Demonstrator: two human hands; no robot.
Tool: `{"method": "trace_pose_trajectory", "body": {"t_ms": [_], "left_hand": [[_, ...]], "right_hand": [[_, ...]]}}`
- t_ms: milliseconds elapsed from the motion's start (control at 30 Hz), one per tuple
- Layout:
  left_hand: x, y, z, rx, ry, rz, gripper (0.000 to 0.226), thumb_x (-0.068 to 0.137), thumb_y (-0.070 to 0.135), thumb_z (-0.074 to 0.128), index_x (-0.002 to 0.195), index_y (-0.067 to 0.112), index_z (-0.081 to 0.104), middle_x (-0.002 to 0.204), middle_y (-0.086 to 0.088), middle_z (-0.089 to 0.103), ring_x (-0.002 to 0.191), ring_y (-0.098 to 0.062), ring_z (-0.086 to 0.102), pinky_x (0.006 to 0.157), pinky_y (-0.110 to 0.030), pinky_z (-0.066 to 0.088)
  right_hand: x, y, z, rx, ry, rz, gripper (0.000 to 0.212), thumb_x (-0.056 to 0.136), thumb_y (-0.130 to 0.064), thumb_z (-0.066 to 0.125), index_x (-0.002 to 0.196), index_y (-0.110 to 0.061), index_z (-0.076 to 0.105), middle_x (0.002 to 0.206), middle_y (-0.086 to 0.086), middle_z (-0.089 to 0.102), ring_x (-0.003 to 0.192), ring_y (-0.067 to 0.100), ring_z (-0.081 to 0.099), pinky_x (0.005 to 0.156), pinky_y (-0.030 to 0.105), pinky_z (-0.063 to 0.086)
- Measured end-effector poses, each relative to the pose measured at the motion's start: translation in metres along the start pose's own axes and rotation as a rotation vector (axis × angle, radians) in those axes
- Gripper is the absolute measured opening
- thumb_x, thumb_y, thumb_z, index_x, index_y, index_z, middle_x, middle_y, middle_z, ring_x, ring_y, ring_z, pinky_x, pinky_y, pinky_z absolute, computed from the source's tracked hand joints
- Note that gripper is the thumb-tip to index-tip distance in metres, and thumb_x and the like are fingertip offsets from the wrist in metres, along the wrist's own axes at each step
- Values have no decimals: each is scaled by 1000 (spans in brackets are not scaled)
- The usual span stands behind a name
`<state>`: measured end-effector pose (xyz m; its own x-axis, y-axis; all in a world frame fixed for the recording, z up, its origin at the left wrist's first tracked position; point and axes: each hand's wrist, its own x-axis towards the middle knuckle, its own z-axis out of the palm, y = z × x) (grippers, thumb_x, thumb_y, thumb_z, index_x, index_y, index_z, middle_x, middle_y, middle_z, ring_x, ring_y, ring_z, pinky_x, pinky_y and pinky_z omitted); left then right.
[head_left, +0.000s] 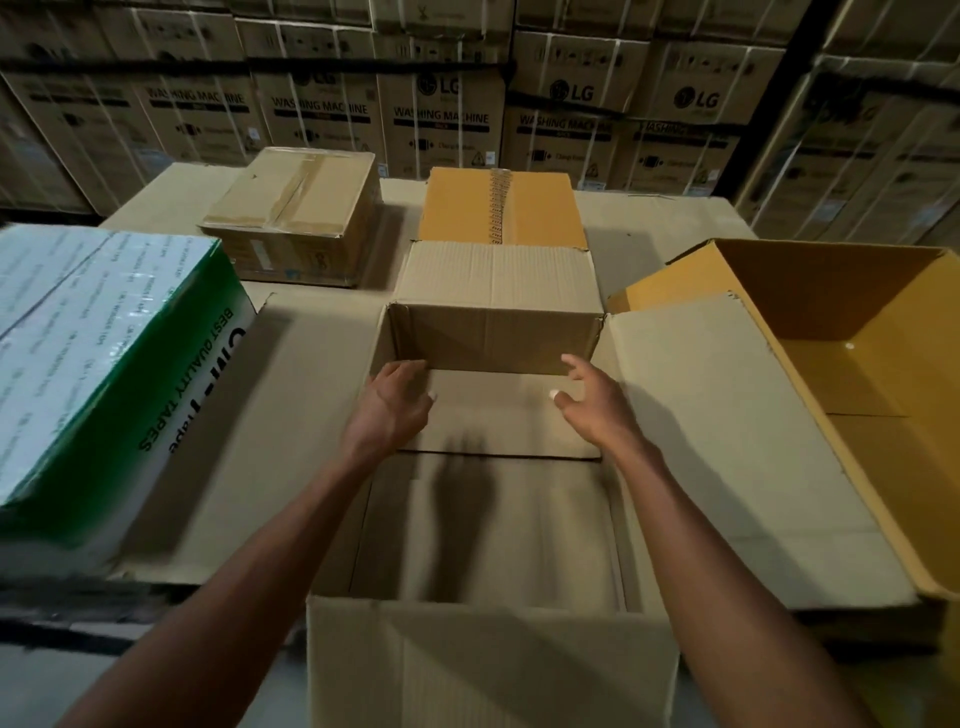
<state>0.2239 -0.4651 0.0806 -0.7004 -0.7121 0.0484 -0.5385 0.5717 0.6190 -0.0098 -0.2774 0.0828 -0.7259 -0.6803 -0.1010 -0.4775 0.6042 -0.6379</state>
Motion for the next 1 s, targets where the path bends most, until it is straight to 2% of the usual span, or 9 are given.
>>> {"method": "trace_pose_trajectory", "body": {"t_ms": [100, 200, 333, 533, 667, 767, 833, 900, 1000], "left_hand": [[-61, -11, -10, -84, 68, -3, 52, 91, 44, 58, 132, 12, 63, 127, -13, 63, 112, -30, 63, 95, -41, 52], [-116, -20, -19, -10, 164, -39, 37, 94, 44, 59, 119, 19, 70, 110, -6, 67, 95, -28, 66, 80, -39, 56], [-177, -35, -27, 36, 232, -140, 37, 98, 56, 52, 121, 31, 65, 101, 4, 69, 85, -19, 68, 71, -40, 60], [-224, -46, -28, 7, 324, -260, 40, 99, 54, 52, 131, 32, 62, 124, 0, 66, 98, -22, 65, 82, -45, 53], [-235, -44, -30, -36, 334, -343, 45, 100, 58, 49, 136, 32, 58, 140, -4, 58, 113, -31, 63, 91, -52, 48], [-235, -49, -29, -177, 290, -320, 45, 99, 57, 52, 137, 33, 57, 150, -2, 50, 124, -31, 58, 99, -56, 46], [-233, -49, -29, -345, 298, -296, 43, 99, 49, 59, 138, 32, 57, 153, -2, 46, 132, -28, 52, 103, -53, 46], [-235, -46, -28, -449, 326, -289, 44, 98, 41, 63, 141, 32, 56, 154, 1, 45, 135, -20, 46, 107, -50, 44], [-241, -42, -28, -477, 394, -253, 42, 97, 39, 63, 139, 36, 57, 151, 4, 50, 136, -20, 48, 107, -56, 46]], "right_hand": [[-62, 14, -9, 30, 63, 48, 54, 99, -38, 66, 150, -35, 50, 136, -5, 65, 121, 20, 62, 99, 36, 49], [-126, 25, -13, 26, 163, 88, 43, 99, -36, 66, 141, -34, 58, 123, -8, 70, 110, 17, 65, 89, 34, 49], [-204, 42, -13, 57, 326, 149, 35, 99, -28, 67, 134, -32, 65, 120, -5, 71, 110, 20, 66, 91, 38, 54], [-259, 58, -17, 87, 499, 167, 39, 99, -12, 67, 137, -19, 66, 133, 2, 69, 122, 23, 64, 96, 35, 52], [-266, 70, -30, 22, 480, 169, 43, 98, -12, 67, 141, -20, 63, 142, 2, 62, 126, 25, 60, 95, 33, 47], [-264, 80, -35, 96, 431, 117, 47, 98, -8, 67, 142, -22, 61, 151, 2, 52, 138, 24, 50, 107, 44, 48], [-261, 86, -35, 201, 428, 81, 49, 97, -6, 68, 142, -24, 61, 151, 1, 49, 139, 20, 47, 109, 49, 48], [-260, 86, -34, 323, 449, 71, 51, 96, -6, 68, 142, -27, 61, 152, -2, 48, 135, 14, 46, 105, 44, 49], [-264, 80, -33, 488, 515, 54, 51, 97, -5, 67, 143, -26, 59, 152, -7, 50, 132, 7, 43, 95, 18, 39]]}}
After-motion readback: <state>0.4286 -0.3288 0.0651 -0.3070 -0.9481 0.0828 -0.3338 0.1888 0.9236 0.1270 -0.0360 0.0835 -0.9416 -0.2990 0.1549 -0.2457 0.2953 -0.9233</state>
